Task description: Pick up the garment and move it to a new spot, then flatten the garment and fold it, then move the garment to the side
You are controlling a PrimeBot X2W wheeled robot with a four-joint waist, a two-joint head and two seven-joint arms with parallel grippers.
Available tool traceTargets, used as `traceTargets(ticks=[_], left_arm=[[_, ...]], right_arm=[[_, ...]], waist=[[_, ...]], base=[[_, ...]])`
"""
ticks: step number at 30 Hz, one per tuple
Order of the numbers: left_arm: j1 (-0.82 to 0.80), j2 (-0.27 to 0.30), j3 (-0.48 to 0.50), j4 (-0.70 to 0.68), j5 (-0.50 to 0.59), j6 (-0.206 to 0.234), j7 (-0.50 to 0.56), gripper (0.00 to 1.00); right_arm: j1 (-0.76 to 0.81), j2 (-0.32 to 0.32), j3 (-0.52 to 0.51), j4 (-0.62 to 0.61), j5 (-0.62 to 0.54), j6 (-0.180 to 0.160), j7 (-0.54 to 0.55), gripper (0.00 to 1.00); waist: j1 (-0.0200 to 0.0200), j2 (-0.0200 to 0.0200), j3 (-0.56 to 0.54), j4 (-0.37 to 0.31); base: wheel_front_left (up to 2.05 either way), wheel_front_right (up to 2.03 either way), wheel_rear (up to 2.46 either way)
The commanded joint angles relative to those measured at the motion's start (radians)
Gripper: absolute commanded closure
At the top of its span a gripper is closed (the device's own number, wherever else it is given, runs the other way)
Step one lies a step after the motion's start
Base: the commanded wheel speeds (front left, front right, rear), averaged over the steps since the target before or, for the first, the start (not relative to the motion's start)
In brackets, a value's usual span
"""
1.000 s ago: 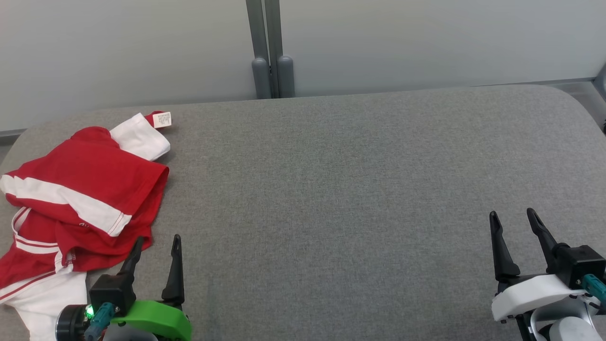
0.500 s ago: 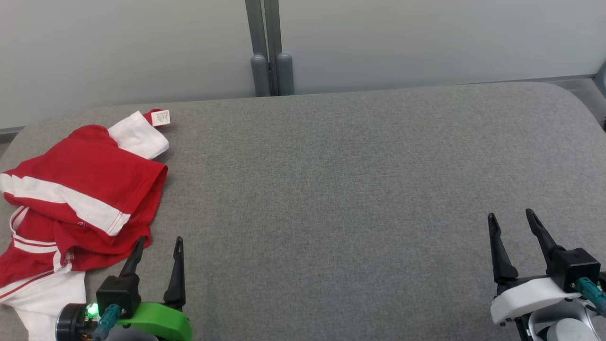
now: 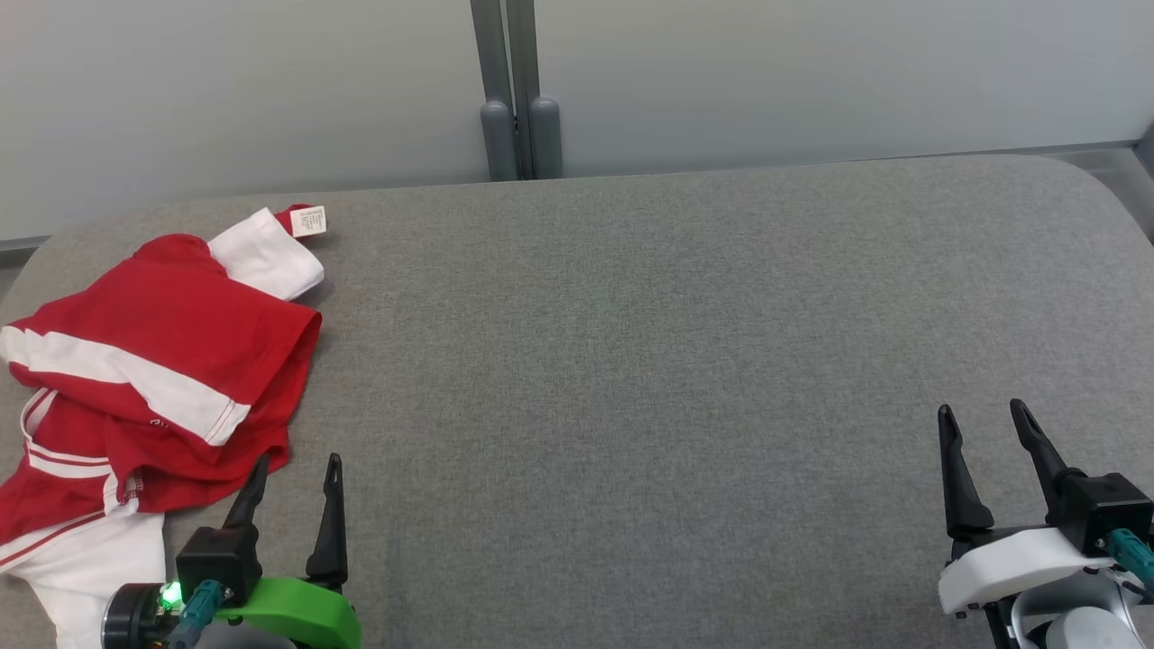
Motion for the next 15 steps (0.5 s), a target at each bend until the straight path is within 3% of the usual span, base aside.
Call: traceTargets(ticks=[1,8,15], left_arm=[[-0.012,0.0,0.004,0.002,-0.005,-0.002,-0.001,0.0],[-0.006,-0.002,0.006,0.003,-0.009,-0.003,-0.001,0.0],[0.008,-0.008,0.002,0.007,-0.017,-0.001,-0.001,0.0]], right_arm=[[0.007,-0.003,-0.003,0.002,-0.001,0.0,-0.003,0.0],[0.017,-0.006,0.004,0.003,-0.002,0.0,-0.003,0.0],[0.045,-0.008,0.032,-0.004,0.006,0.0,-0.003,0.0]], waist=[[0.0,0.0,0.0,0.002],[0.0,0.0,-0.009,0.025],[0.0,0.0,-0.034,0.168]], base=[[0.0,0.0,0.0],[0.0,0.0,0.0],[0.0,0.0,0.0]])
